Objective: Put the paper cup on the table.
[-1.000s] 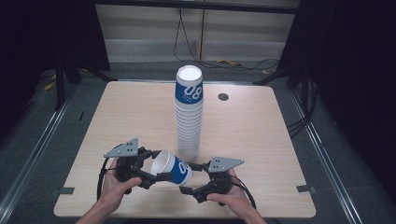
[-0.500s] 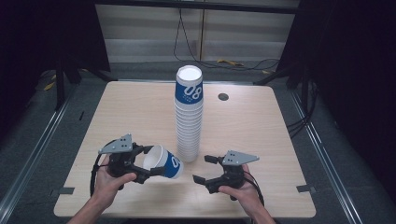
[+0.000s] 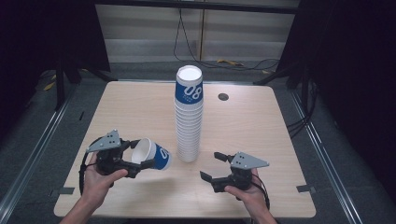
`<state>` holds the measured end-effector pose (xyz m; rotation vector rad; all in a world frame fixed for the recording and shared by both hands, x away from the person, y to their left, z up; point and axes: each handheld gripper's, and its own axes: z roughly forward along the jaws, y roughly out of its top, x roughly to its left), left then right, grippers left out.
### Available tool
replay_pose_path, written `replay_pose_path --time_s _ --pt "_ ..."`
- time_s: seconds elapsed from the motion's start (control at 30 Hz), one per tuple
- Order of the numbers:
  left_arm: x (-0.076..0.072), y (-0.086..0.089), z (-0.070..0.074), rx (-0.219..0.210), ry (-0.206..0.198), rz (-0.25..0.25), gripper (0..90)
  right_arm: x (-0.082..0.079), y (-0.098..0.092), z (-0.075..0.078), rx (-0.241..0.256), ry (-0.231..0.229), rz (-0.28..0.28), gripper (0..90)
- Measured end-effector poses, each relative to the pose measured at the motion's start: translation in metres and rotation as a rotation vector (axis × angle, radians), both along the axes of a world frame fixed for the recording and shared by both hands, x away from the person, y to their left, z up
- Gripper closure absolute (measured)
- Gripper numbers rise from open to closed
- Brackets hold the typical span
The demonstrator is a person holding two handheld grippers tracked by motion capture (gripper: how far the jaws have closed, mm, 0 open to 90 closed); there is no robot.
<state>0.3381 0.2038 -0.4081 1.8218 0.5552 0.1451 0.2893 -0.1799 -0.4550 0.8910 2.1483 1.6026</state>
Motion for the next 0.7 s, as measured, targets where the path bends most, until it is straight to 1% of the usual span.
replay_pose_path --time_s 0.03,0.07,0.1,0.13,0.2,0.23,0.3,0.37,0.4,0.47,0.5,0.53,0.63,0.67,0.7 --pt "0.001 0.001 0.001 0.003 0.002 0.006 17.4 -0.001 -0.001 0.000 -0.012 -0.010 -0.016 13.3" --pt "0.002 0.002 0.001 0.003 0.008 0.012 17.4 -0.003 -0.002 -0.001 -0.028 -0.007 -0.041 13.4" --pt "0.002 0.002 0.001 0.007 0.004 0.017 17.4 -0.004 -0.004 -0.002 -0.040 -0.002 -0.054 13.3" --pt "0.003 0.002 0.002 0.022 0.005 0.020 17.4 -0.004 -0.006 -0.003 -0.037 -0.002 -0.057 13.3" --pt "0.004 0.002 0.004 0.033 -0.002 0.028 17.4 -0.003 -0.010 -0.003 -0.036 -0.006 -0.080 13.3" --pt "0.005 0.003 0.005 0.031 0.005 0.032 17.4 -0.003 -0.011 -0.002 -0.043 -0.005 -0.107 13.3" --pt "0.007 0.005 0.006 0.035 0.005 0.045 17.3 -0.002 -0.011 -0.002 -0.052 0.004 -0.178 13.5" --pt "0.010 0.009 0.006 0.048 0.013 0.051 17.2 -0.002 -0.012 -0.003 -0.062 0.021 -0.213 13.5" --pt "0.012 0.011 0.006 0.061 0.015 0.057 17.2 -0.003 -0.013 -0.004 -0.065 0.015 -0.228 13.4" --pt "0.017 0.015 0.005 0.082 0.016 0.063 17.2 -0.004 -0.016 -0.006 -0.061 0.015 -0.221 13.4" --pt "0.019 0.018 0.004 0.093 0.011 0.073 17.2 -0.004 -0.017 -0.007 -0.071 0.008 -0.225 13.4" --pt "0.021 0.020 0.003 0.096 0.017 0.085 17.2 -0.004 -0.017 -0.007 -0.074 0.008 -0.229 13.4" --pt "0.028 0.026 -0.002 0.114 0.031 0.128 16.9 -0.006 -0.019 -0.005 -0.073 0.014 -0.217 13.5" --pt "0.031 0.028 -0.005 0.115 0.036 0.152 16.7 -0.006 -0.019 -0.005 -0.077 0.015 -0.215 13.5" --pt "0.033 0.029 -0.006 0.127 0.041 0.168 16.5 -0.008 -0.021 -0.006 -0.079 0.019 -0.207 13.5"
